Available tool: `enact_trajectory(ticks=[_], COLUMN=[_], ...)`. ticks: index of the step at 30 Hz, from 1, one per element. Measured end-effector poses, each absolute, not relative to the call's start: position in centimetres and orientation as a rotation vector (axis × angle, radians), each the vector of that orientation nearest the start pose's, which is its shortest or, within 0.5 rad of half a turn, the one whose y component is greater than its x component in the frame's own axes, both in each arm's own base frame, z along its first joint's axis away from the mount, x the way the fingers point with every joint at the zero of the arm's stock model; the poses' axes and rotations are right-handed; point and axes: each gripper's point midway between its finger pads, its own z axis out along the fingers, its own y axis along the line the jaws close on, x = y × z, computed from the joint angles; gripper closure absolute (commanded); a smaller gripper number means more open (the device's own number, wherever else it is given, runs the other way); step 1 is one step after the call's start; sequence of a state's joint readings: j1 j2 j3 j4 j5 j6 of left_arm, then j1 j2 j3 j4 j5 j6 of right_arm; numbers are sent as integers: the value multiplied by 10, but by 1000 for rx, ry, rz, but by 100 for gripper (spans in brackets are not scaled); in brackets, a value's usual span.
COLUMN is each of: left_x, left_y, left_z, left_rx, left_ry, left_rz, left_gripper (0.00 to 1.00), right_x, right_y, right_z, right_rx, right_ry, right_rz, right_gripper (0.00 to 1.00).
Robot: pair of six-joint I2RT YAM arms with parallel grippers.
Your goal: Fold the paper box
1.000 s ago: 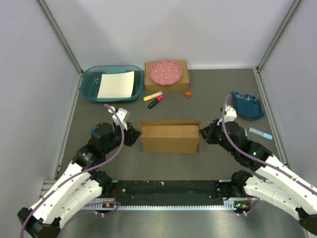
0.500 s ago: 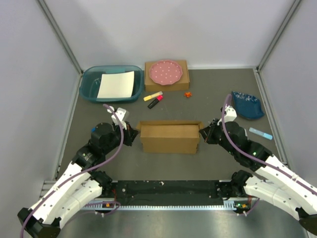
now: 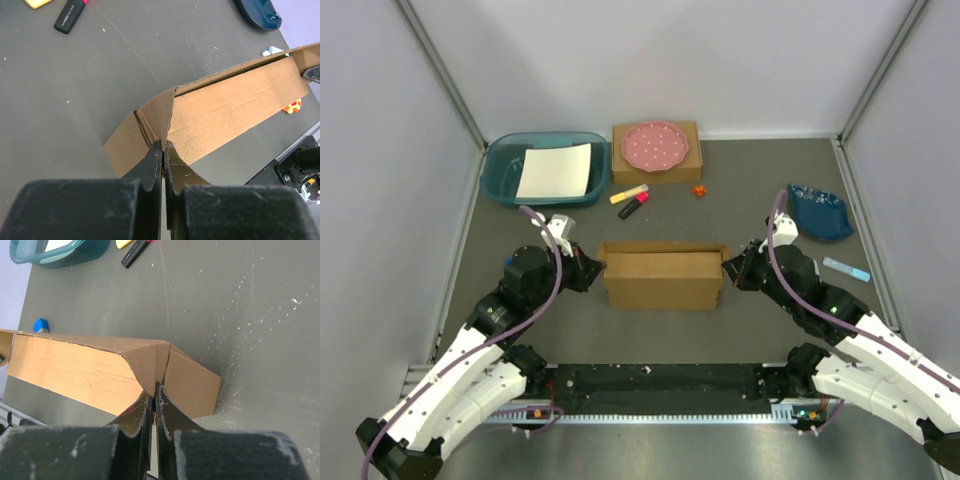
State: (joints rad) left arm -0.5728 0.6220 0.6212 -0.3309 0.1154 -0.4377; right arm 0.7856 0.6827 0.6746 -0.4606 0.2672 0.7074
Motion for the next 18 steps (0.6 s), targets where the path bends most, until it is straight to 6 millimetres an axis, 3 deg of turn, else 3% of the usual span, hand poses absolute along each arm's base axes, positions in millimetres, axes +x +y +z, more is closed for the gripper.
enact_trajectory(ticks=[18], left_x=[209], left_y=[-177], left_z=[209], left_rx=[193], left_ry=[1953], left_rz=[-747], left_gripper=[98], right_x=[205], right_y=[177], right_z=[197], right_rx=[90], right_ry=[2085], right_rz=[664], right_gripper=[100])
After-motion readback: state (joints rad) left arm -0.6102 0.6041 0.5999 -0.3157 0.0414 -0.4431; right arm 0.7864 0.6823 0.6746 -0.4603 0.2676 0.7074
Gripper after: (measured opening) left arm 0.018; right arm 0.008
